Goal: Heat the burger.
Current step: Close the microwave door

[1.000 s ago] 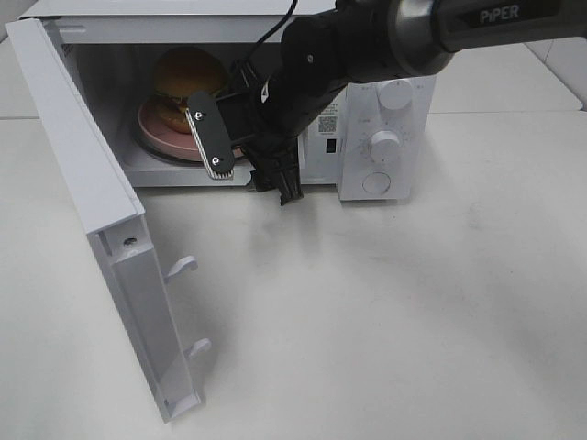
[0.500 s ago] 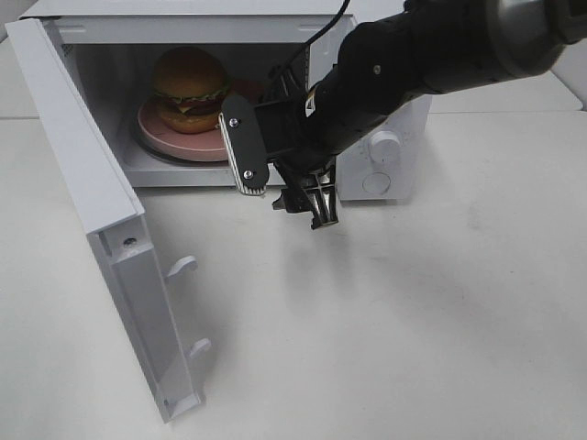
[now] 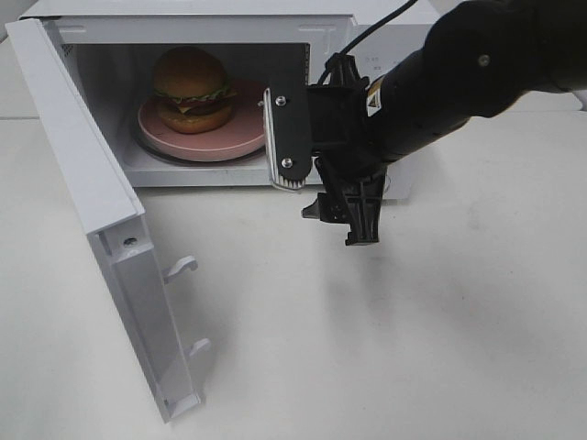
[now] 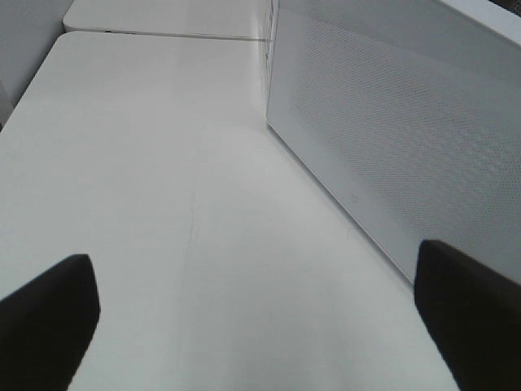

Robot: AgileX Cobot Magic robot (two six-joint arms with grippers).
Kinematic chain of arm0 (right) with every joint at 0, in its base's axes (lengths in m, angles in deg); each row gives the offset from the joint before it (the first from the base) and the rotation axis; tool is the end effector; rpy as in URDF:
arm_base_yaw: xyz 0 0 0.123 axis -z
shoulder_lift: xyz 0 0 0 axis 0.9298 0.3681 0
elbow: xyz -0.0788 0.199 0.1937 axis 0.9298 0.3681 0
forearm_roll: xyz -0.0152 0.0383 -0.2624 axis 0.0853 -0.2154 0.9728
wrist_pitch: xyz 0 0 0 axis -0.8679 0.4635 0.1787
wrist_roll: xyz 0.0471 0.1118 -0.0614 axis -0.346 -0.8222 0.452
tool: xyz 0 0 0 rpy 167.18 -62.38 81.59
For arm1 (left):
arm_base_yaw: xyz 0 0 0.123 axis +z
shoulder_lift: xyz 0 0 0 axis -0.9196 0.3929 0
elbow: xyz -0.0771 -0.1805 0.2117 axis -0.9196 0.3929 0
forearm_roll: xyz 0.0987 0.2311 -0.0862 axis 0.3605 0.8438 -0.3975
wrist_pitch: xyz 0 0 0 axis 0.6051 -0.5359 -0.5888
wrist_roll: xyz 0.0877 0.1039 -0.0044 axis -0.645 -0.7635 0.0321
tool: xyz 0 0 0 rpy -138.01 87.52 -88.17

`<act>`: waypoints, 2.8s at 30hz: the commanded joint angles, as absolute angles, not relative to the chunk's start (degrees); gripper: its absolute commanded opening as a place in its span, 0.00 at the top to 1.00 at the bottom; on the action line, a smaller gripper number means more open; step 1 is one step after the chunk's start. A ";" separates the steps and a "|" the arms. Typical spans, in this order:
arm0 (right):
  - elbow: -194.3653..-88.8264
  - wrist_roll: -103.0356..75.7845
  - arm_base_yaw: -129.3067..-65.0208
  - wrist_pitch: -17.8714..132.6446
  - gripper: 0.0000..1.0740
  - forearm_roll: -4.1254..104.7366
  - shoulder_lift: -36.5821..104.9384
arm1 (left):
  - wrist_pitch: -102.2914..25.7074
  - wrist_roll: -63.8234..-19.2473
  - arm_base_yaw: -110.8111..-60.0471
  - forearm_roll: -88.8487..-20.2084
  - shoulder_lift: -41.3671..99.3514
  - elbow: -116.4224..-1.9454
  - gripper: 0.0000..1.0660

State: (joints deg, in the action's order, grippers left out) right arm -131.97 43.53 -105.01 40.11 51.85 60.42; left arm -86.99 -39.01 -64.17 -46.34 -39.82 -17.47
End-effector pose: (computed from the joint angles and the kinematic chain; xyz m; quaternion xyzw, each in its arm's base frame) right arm 0.3163 0.2340 0.1852 -0.7071 0.5985 -0.0887 0.3660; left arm 0.0445 -0.0110 0.2658 -0.0088 0.8464 -0.0377 0.5311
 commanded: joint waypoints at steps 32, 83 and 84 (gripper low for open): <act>-124.92 -16.12 -105.07 0.64 0.29 57.52 33.83 | -86.42 -38.90 -64.46 -46.45 -41.31 -17.30 0.03; -105.96 -23.57 -73.04 -5.27 0.29 56.32 -30.34 | -86.42 -38.90 -64.46 -46.45 -41.31 -17.30 0.03; -105.96 -23.57 -73.04 -5.27 0.29 56.32 -30.34 | -86.42 -38.90 -64.46 -46.45 -41.31 -17.30 0.03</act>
